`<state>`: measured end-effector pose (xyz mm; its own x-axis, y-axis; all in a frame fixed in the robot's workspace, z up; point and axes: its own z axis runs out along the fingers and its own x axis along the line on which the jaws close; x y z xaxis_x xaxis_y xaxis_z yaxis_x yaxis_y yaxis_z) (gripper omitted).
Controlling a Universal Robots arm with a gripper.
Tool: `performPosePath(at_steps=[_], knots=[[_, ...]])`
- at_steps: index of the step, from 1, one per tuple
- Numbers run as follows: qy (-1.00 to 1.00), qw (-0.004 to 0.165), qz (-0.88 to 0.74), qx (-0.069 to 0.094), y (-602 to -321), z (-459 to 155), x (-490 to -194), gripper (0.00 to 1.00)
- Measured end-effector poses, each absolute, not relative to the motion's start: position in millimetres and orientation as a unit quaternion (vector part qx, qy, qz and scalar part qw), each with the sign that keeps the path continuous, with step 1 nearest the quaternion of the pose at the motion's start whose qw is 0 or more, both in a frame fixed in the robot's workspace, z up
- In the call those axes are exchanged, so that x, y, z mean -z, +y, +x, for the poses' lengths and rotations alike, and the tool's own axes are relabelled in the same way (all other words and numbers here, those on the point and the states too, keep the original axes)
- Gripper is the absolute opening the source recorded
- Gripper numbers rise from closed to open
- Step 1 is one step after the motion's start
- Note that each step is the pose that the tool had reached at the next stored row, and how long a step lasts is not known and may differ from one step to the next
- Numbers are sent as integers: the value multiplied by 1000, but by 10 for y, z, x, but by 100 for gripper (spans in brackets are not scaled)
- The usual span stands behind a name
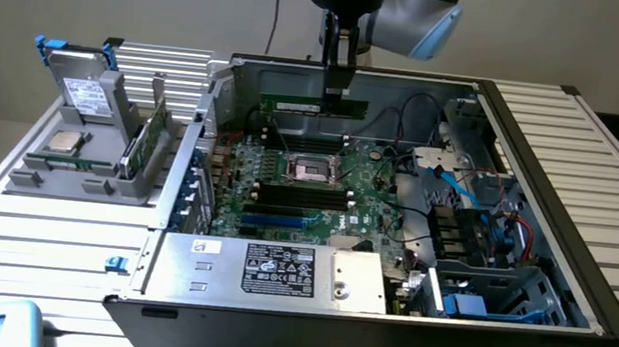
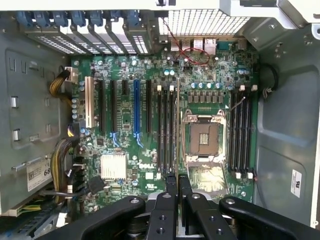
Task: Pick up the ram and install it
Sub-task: 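Insert the ram into the slot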
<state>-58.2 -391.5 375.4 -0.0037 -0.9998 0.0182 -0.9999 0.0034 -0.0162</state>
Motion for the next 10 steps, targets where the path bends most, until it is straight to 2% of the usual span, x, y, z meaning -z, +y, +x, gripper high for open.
performPosePath(at_steps=[10], knots=[[-708, 4, 706, -13, -3979, -579, -3626, 13]])
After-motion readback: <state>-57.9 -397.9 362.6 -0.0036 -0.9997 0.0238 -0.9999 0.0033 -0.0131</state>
